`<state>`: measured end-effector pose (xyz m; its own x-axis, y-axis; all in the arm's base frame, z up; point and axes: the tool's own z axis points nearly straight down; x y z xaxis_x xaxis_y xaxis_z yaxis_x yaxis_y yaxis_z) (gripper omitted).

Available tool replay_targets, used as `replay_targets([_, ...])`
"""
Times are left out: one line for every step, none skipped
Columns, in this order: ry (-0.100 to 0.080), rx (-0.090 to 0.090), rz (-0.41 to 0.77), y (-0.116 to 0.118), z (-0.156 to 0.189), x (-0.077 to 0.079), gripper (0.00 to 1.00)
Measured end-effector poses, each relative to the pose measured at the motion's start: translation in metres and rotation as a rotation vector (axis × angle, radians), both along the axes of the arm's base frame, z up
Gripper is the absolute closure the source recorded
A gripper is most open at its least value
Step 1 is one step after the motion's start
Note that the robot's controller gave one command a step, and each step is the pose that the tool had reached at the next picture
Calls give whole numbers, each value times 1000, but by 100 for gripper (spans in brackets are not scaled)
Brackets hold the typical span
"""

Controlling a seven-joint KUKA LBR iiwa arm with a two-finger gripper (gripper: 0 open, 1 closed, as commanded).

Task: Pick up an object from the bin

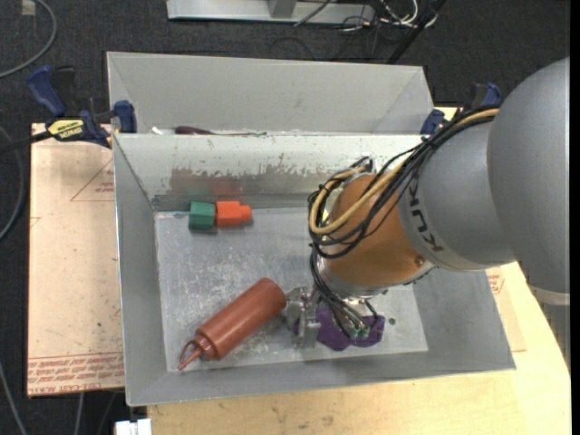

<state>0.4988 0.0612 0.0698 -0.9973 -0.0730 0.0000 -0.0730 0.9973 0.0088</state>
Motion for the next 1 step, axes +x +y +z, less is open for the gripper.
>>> replay_targets([0,0,0,0,0,0,100])
